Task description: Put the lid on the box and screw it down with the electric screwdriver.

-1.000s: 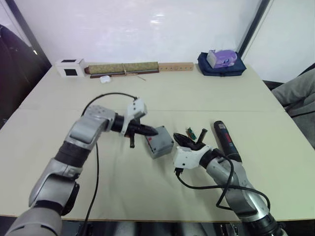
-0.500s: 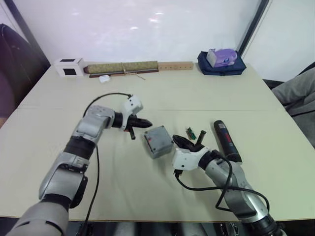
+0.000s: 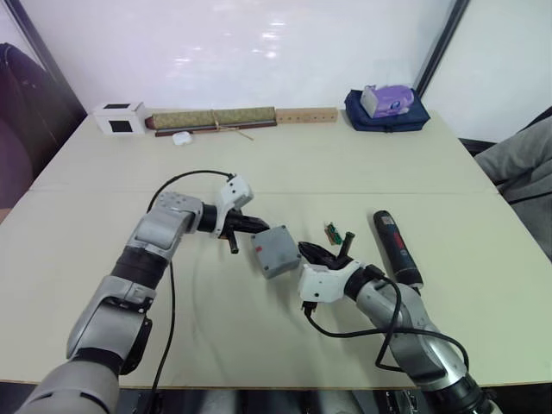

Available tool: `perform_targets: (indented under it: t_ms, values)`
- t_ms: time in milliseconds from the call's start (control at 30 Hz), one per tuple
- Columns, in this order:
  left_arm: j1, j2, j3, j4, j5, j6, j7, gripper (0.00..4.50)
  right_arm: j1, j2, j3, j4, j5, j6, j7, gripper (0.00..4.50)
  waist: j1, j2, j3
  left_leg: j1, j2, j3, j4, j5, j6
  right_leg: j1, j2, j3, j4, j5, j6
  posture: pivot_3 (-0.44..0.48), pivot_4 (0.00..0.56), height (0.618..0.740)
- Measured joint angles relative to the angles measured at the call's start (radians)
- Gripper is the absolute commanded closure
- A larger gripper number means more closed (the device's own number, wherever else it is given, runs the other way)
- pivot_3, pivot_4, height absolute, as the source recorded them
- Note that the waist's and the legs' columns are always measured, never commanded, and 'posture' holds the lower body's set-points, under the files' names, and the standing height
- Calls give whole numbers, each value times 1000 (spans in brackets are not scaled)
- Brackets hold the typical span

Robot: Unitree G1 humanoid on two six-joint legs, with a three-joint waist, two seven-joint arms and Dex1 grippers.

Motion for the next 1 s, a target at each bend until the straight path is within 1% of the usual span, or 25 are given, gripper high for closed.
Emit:
perform_targets:
  t_ms: [100, 167, 267, 333, 367, 433, 500, 567, 667, 733, 900, 1000]
  values:
    - [-1, 0, 3, 22, 3, -16, 16, 4500, -11, -3, -12, 11, -9, 7, -14, 4429, 0, 0, 0, 0, 0, 0, 0, 0, 0, 0, 0, 0, 0, 0, 0, 0, 150, 740]
    - [-4, -1, 9, 45, 6, -27, 29, 4500, -8, -17, -45, 8, -6, 26, -19, 4429, 1, 0, 0, 0, 0, 0, 0, 0, 0, 0, 0, 0, 0, 0, 0, 0, 150, 740]
    - [-4, 1, 20, 58, 9, -36, 38, 4500, 30, -39, -141, -36, 50, 74, -3, 4429, 5, 0, 0, 0, 0, 0, 0, 0, 0, 0, -1, 0, 0, 0, 0, 0, 150, 740]
    - [-5, 1, 27, 58, 8, -36, 33, 4500, 76, 0, -195, -123, 162, 145, 53, 4429, 4, 0, 0, -1, 0, -1, 0, 0, 0, 0, 0, 0, 0, 0, 0, 0, 150, 740]
    - [-5, 3, 30, 58, 6, -36, 28, 4500, 101, 32, -214, -182, 249, 202, 95, 4429, 2, 0, 0, 0, 1, -1, 0, 0, 0, 0, 1, 0, 0, 0, 0, 0, 150, 740]
    - [-11, 0, 30, 58, 1, -35, 15, 4500, 147, 71, -217, -299, 416, 314, 187, 4429, -2, 0, 1, 0, 2, -1, 0, 0, 0, 0, 1, 0, 0, 0, 0, 0, 150, 740]
    - [-21, -1, 30, 60, -1, -34, -1, 4500, 180, 78, -214, -392, 555, 430, 262, 4429, -2, 0, 1, 0, 2, -1, 0, 0, 0, 1, 0, 0, 0, 0, 0, 0, 150, 740]
    - [-29, -1, 30, 66, -1, -34, -11, 4500, 184, 76, -210, -430, 634, 513, 295, 4429, -1, 0, 1, 0, 2, -1, 0, 0, 0, 1, 0, -1, 0, 0, 0, 0, 150, 740]
    - [-30, -1, 30, 68, -1, -32, -24, 4500, 162, 63, -204, -421, 695, 595, 299, 4429, 0, 0, 1, 0, 1, -1, 0, 0, 0, 0, 0, -1, 0, 0, 0, 0, 150, 740]
    - [-31, -1, 30, 68, -1, -25, -26, 4500, 143, 60, -184, -395, 708, 610, 287, 4429, 0, 0, 1, 0, 1, -1, 0, 0, 0, 0, 0, -1, 0, 0, 0, 0, 150, 740]
    - [-33, 0, 30, 66, -1, -15, -37, 4500, 110, 33, -102, -308, 707, 578, 246, 4429, 1, 0, 1, 0, 1, 0, 0, 0, 0, 0, 0, -1, 0, 0, 0, 0, 150, 740]
    - [-33, 4, 30, 55, -1, -9, -41, 4500, 107, 24, -78, -276, 705, 548, 222, 4429, 1, 0, 2, 0, 1, -1, 0, 0, 0, 0, 0, -1, 0, 0, 0, 0, 150, 740]
